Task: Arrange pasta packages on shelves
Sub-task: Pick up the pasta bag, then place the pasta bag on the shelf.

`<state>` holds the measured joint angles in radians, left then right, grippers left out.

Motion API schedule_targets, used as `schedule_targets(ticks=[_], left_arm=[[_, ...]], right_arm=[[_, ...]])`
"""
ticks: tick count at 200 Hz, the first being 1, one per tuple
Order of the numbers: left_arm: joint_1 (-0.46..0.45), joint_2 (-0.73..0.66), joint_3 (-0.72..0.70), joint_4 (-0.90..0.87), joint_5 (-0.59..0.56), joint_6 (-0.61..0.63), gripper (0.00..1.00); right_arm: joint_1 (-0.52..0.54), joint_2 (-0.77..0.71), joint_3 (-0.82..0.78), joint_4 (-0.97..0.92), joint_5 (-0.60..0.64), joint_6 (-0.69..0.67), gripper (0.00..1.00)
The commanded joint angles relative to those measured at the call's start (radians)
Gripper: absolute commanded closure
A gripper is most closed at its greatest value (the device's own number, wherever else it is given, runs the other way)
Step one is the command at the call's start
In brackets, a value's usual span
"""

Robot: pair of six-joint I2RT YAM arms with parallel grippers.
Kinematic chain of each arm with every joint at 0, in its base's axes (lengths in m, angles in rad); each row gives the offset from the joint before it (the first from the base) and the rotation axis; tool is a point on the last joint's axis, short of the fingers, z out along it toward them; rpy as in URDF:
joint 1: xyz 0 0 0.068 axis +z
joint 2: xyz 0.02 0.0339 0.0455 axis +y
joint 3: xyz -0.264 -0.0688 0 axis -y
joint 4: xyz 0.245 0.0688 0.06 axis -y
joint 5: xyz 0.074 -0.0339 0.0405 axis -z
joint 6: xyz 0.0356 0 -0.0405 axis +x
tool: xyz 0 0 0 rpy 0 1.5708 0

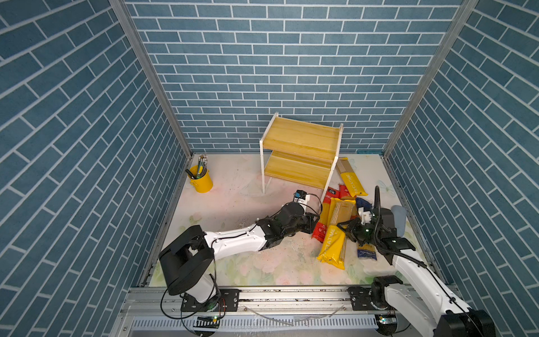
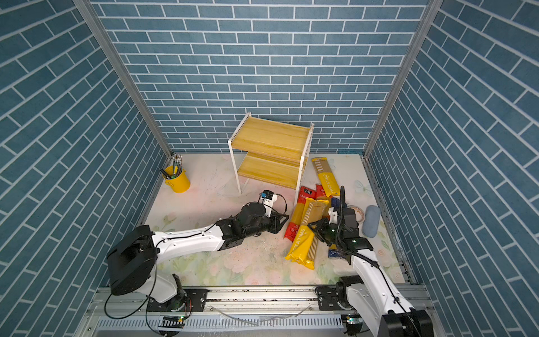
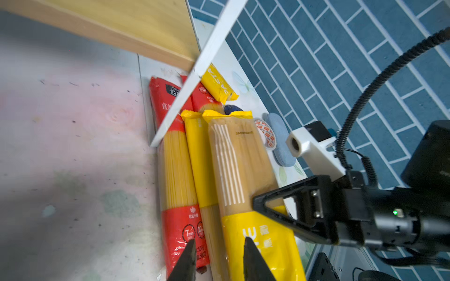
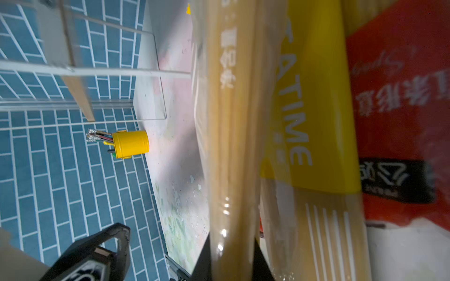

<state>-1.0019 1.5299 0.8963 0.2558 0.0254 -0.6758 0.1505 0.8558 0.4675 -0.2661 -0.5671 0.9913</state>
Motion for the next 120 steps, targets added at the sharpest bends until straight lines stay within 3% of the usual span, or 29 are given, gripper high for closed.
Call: schedule_targets(ticks=[1,56,120], left_arm=[[0.022,-0.059,0.013,-0.131,-0.073,0.047,0.66],[0.058,-0.197,0.095,-0.317,-0.184,0.097,0.64],[0.127,-0.223,0.219,-0.512,-0.228,0.119,0.60]], right_arm=[[-0.014,-0.033,0.233,-0.042,-0.030,0.027,0.94],[-0.014,0.015,0.566,-0.174,0.055,0.101,0.96],[0.040,0.230,1.017,-0.188,0.088,0.168,1.00]])
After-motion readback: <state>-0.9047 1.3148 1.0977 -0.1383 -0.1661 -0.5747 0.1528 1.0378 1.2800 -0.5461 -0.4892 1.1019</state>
